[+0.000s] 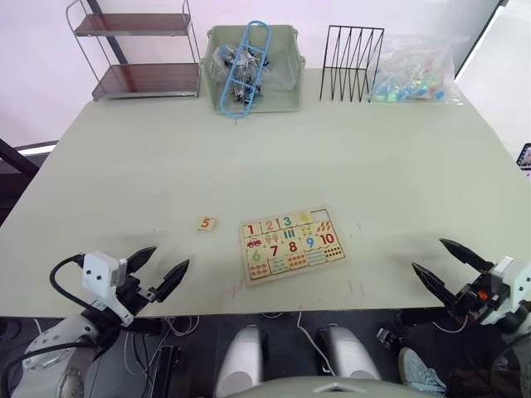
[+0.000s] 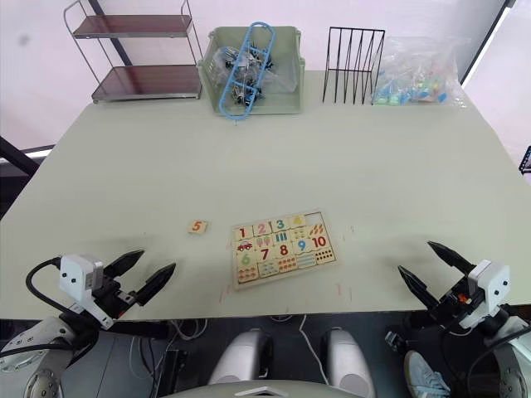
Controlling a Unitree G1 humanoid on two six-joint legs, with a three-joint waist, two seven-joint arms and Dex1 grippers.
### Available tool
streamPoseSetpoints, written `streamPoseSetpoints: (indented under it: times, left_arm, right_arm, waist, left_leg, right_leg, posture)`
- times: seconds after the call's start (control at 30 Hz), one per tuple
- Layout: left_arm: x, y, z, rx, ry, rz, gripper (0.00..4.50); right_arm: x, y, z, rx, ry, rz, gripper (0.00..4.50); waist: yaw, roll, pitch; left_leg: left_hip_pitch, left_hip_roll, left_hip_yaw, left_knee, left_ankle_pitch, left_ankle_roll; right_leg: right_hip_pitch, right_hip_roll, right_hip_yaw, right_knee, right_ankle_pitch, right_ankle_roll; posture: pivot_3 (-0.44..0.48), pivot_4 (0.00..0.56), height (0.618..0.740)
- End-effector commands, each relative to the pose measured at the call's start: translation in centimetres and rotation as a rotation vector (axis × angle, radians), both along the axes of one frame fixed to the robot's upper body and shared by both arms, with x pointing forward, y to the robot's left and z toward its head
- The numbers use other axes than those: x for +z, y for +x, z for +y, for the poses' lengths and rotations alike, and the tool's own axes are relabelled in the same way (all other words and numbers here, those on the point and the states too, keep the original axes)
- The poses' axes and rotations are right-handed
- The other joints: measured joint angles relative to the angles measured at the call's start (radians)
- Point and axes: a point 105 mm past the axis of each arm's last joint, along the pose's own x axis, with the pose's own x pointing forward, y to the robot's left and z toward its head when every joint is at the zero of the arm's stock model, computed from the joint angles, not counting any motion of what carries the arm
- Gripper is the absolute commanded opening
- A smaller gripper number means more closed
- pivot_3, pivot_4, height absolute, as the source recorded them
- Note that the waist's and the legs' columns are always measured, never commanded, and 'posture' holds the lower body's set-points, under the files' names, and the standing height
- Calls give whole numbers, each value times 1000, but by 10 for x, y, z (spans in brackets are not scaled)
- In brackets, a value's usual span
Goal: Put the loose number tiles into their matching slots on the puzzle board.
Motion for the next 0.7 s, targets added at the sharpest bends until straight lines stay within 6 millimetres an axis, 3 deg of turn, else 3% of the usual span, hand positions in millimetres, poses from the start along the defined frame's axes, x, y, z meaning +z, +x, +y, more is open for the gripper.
streamPoseSetpoints:
  times: [0.03, 0.7]
  left_arm:
    - [9, 2, -2, -15, 12, -37, 4478]
    - [5, 6, -1, -58, 35, -30, 4478]
  right_arm:
    - [10, -2, -3, -6, -14, -38, 4500]
    - [12, -3, 7, 51, 7, -33, 4500]
  waist:
    - [0, 0, 0]
    - [0, 0, 0]
  left_leg:
    - [0, 0, 0, 0, 0, 0]
    - [0, 0, 0, 0, 0, 0]
  right_leg:
    - [0, 0, 0, 0, 0, 0]
    - [0, 0, 0, 0, 0, 0]
  posture:
    - [0, 150, 740]
    - [0, 150, 740]
